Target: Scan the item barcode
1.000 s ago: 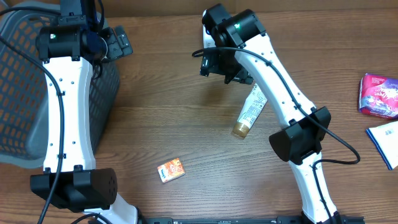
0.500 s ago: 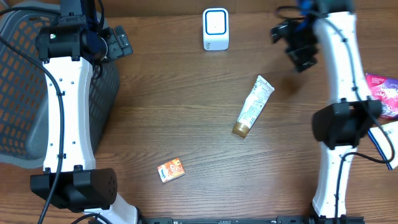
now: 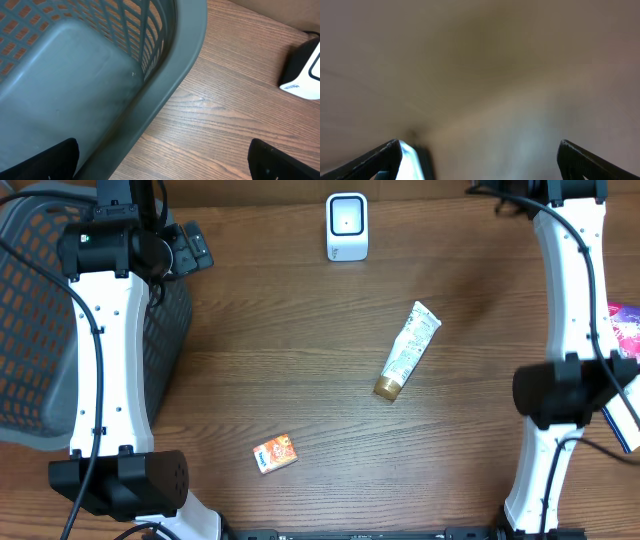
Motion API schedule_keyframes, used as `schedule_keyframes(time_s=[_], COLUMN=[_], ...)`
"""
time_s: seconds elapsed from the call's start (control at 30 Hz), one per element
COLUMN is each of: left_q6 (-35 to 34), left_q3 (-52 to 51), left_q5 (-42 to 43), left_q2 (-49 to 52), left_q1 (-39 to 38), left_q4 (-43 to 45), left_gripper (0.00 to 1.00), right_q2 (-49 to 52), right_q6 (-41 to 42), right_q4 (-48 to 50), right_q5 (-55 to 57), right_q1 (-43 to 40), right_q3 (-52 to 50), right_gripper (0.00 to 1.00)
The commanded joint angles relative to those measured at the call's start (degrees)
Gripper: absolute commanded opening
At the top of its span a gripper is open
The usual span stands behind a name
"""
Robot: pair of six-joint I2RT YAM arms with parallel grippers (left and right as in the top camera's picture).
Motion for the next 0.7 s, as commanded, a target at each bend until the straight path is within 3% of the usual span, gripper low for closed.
schedule_keyframes(time_s=[0.0, 0.1, 0.17, 0.27, 0.37, 0.5, 0.67], left_q6=[0.04, 0.04, 0.07, 0.04, 0.04, 0.04, 0.04], left_q3=[0.02, 0.02, 0.02, 0.02, 0.02, 0.02, 0.02], left_q5=[0.26, 0.26, 0.26, 0.26, 0.26, 0.26, 0.26], left_q2=[0.66, 0.66, 0.66, 0.66, 0.66, 0.66, 0.66], left_q1=[-0.07, -0.07, -0.07, -0.07, -0.07, -0.07, -0.07], left_q4=[-0.2, -0.2, -0.17, -0.17, -0.17, -0.2, -0.17], left_gripper=[1.0, 1.0, 1.0, 1.0, 1.0, 1.0, 1.0], right_q2=[-11.93, -15.56, -20.61, -28.17, -37.66, -52.39, -59.28], right_q6=[-17.66, -20.31, -15.3, -14.45, -14.32, -13.14, -6.56], right_q4=[5.99, 4.07, 0.15, 1.44, 6.67, 18.36, 34.64], right_q5=[3.28, 3.45, 1.49, -4.17, -4.44, -4.35, -4.33], right_q1=[0.48, 0.07, -2.45, -4.92, -6.03, -5.97, -5.97], right_q3=[3.74, 3.41, 1.18, -6.62, -20.65, -49.16, -73.96], right_gripper=[1.0, 1.0, 1.0, 1.0, 1.0, 1.0, 1.0])
